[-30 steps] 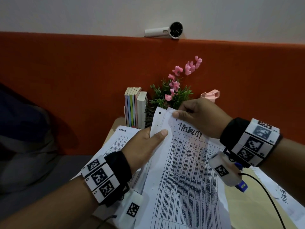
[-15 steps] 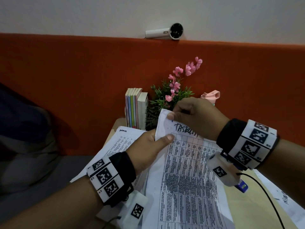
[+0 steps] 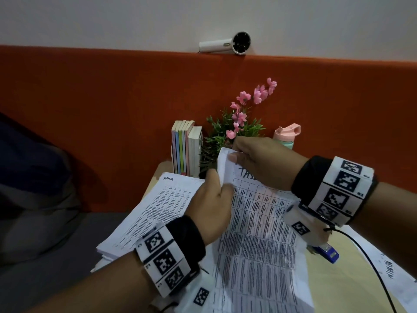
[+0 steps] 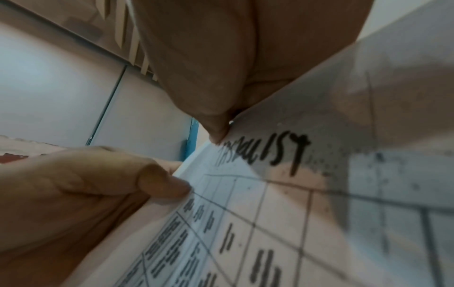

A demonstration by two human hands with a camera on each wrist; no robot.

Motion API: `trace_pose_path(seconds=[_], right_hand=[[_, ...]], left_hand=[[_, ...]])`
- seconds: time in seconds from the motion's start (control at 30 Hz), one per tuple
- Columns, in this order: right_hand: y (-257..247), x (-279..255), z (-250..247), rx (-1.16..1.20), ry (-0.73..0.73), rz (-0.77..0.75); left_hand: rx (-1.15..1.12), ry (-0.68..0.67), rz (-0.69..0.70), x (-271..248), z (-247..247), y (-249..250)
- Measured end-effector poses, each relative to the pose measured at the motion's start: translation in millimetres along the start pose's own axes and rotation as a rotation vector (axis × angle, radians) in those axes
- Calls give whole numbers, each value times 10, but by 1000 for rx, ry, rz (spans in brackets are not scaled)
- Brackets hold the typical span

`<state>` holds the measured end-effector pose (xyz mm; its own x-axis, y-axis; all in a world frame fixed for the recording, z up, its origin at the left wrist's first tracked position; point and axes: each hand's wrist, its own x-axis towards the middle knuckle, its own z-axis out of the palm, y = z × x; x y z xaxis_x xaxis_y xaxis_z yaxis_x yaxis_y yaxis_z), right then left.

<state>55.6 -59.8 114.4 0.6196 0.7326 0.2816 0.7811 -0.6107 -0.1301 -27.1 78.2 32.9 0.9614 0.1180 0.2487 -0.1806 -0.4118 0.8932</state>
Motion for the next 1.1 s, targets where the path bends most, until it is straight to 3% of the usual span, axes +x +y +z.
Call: trace_pose_path(seconds=[0.27, 0.43, 0.67, 0.87, 0.93, 1.03, 1.07, 1.1], right_hand=[[55, -61, -117, -64, -175, -6], [38, -53, -93, -69, -179, 2], [101, -106, -109, -93, -224, 32], [89, -120, -73, -85, -193, 47], [158, -164, -145, 50, -112, 115], [516, -231, -308, 420, 222, 374], [680, -278, -314, 448, 254, 494], [846, -348, -268, 396, 190, 617]], left_hand=[[-145, 60, -69, 3, -28, -121], [-7, 120, 39, -8, -8, -102], [-38, 242, 45, 15, -51, -212], [-68, 184, 21, -40, -47, -257], [-126, 196, -17, -7, -88, -267], [-199, 178, -106, 27, -171, -344], [-213, 174, -130, 34, -188, -379], [-221, 179, -150, 41, -196, -415]])
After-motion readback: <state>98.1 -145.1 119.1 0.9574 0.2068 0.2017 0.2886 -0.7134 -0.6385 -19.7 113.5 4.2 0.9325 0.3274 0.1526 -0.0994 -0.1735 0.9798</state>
